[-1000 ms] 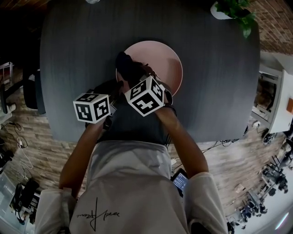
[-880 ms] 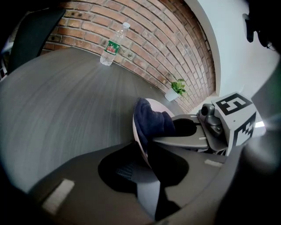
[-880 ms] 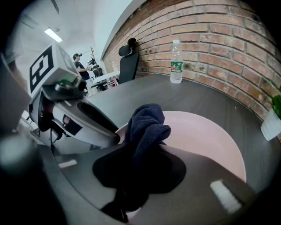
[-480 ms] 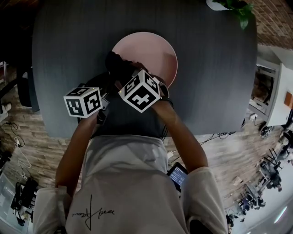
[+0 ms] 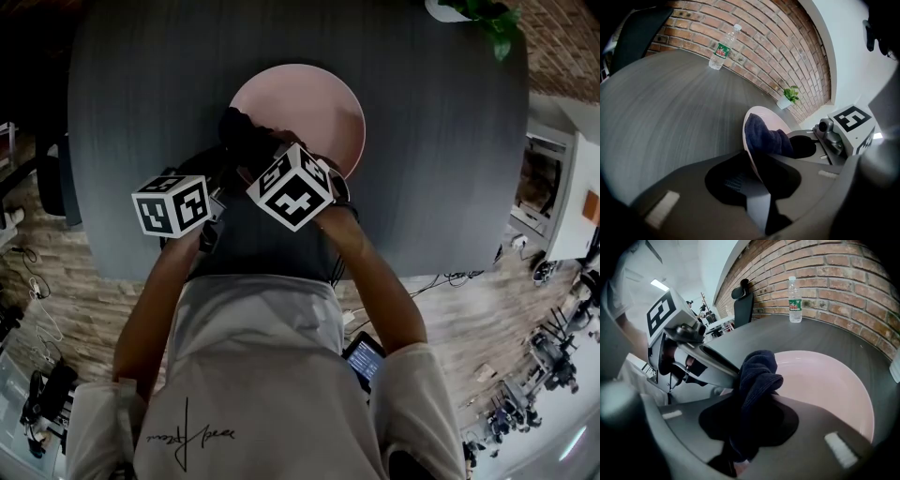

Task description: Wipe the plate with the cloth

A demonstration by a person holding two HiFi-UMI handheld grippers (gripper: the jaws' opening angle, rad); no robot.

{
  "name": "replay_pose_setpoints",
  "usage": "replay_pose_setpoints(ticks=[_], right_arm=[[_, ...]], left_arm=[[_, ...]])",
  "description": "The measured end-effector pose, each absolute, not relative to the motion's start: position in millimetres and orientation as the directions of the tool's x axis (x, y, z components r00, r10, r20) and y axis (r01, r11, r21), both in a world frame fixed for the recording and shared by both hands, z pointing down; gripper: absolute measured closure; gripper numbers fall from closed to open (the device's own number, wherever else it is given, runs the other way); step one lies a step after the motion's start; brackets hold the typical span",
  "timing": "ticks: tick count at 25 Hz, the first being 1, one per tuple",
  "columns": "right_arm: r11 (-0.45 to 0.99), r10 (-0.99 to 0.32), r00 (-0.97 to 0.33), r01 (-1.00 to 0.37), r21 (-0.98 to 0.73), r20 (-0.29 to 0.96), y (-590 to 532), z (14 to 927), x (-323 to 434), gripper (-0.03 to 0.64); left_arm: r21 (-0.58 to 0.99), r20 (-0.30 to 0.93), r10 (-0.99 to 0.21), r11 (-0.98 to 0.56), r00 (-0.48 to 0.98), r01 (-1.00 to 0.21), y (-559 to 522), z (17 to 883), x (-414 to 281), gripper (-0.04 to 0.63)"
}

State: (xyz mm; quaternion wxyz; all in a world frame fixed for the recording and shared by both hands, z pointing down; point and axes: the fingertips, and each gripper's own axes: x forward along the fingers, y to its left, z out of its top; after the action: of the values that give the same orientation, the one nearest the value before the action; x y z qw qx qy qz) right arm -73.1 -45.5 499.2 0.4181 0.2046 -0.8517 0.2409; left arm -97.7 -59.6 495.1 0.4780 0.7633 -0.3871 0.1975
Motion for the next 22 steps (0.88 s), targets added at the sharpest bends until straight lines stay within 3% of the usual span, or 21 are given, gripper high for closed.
replay_pose_setpoints(ticks=[22], right_arm=[[0.789, -0.076, -0.543, -0.546, -0.283, 0.836, -23, 500, -57, 0.515]], left_arm=[[0.591, 0.673, -0.391, -0.227, 0.628, -0.774, -58, 498, -98, 0.506]])
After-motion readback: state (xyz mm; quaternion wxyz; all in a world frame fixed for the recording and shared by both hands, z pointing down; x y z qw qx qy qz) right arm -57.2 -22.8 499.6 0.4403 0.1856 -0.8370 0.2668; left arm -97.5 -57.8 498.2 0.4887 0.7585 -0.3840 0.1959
